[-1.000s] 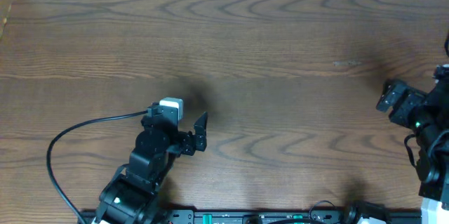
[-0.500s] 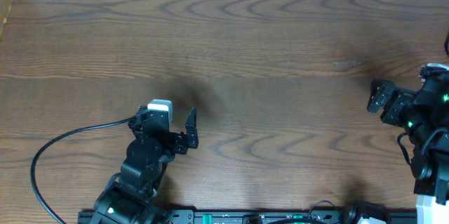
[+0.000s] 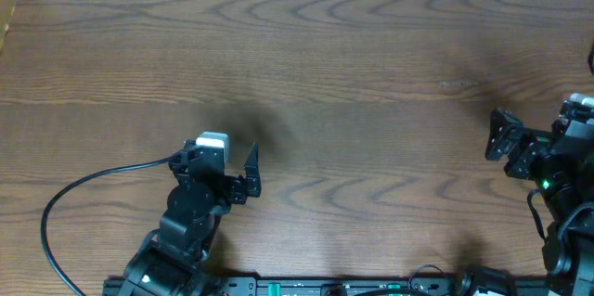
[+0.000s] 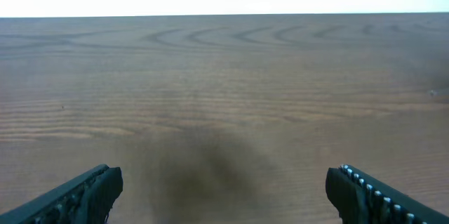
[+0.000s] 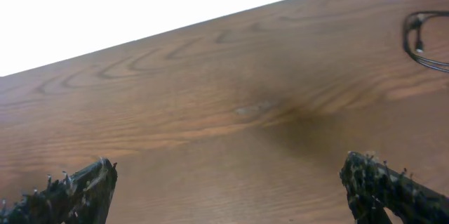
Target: Untangle cables
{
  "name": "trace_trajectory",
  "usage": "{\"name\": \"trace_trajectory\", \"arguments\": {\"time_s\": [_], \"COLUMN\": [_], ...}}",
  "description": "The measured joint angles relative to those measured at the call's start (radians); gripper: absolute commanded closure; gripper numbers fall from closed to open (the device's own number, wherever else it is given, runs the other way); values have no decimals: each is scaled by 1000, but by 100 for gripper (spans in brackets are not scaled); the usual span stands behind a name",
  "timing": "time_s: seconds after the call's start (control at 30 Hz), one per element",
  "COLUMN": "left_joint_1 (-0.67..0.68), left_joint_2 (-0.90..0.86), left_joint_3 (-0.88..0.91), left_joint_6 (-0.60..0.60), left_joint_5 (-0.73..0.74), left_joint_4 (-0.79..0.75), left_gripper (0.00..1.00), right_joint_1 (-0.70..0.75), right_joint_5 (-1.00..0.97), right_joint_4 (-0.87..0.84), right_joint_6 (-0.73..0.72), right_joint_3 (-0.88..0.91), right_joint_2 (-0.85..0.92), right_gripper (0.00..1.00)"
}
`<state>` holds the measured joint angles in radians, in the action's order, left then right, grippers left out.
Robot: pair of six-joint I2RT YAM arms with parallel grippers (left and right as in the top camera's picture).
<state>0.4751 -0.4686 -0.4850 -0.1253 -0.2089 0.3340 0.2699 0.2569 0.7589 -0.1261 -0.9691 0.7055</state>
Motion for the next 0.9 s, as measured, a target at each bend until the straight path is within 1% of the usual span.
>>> {"name": "trace_trajectory", "arguments": {"time_s": [0.2,0.37,0.6,0.9], "left_joint_1": [0,0,0,0], "left_joint_2": [47,93,134,195], "left_joint_3": [-32,-72,-73,-85], "left_joint_6": [21,35,40,40], "left_joint_5": [0,-11,-32,-52], "left_joint_4": [34,113,133,150], "left_gripper": [2,2,2,2], "right_joint_1": [0,-11,-123,-283], "right_joint_5": [24,34,39,-42], "right_joint_4": [-28,-43,-81,-93], "right_joint_6": [1,2,8,9], "right_joint_3": [0,0,2,2], "right_joint_2": [-10,-10,-10,-9], "right_gripper": [1,1,1,1]}}
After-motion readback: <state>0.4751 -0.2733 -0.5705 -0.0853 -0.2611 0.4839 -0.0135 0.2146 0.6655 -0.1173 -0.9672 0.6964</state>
